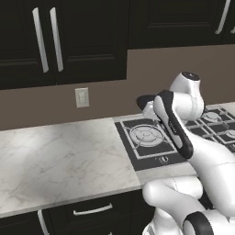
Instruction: Move the pot and pan from the stove into the sink.
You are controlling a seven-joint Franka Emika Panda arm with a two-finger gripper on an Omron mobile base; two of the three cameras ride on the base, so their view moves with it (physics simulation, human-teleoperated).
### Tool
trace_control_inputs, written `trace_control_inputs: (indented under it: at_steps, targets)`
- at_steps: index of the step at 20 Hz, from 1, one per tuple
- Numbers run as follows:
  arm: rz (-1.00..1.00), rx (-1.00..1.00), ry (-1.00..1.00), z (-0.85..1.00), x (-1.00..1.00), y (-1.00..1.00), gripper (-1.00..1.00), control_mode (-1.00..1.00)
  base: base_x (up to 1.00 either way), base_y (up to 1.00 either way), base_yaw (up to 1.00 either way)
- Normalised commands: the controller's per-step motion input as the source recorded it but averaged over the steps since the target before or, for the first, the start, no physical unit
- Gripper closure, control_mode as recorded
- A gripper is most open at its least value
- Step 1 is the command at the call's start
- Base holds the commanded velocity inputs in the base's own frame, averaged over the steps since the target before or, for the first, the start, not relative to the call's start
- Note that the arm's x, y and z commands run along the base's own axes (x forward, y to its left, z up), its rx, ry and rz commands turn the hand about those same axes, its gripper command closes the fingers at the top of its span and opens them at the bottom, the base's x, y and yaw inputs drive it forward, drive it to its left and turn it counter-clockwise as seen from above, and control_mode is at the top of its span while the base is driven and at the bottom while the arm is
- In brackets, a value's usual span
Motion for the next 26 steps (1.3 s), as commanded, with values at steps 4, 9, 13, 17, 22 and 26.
trace_control_inputs:
  at_steps: [4, 9, 13, 17, 22, 26]
  targets:
    - [0.00, 0.02, 0.00, 0.53, -0.84, -0.07, 1.00, -1.00, 0.00, 0.00, 0.00]
    - [0.00, 0.00, -0.13, 0.36, -0.92, 0.00, 1.00, -1.00, 0.00, 0.00, 0.00]
    - [0.01, -0.02, -0.21, 0.23, -0.96, 0.04, 1.00, -1.00, 0.00, 0.00, 0.00]
    - [0.04, -0.05, -0.17, 0.17, -0.95, 0.06, 1.00, -1.00, 0.00, 0.00, 0.00]
    - [0.06, -0.05, -0.15, 0.14, -0.95, 0.03, 1.00, -1.00, 0.00, 0.00, 0.00]
    - [0.07, -0.06, -0.15, 0.12, -0.95, 0.03, 1.00, -1.00, 0.00, 0.00, 0.00]
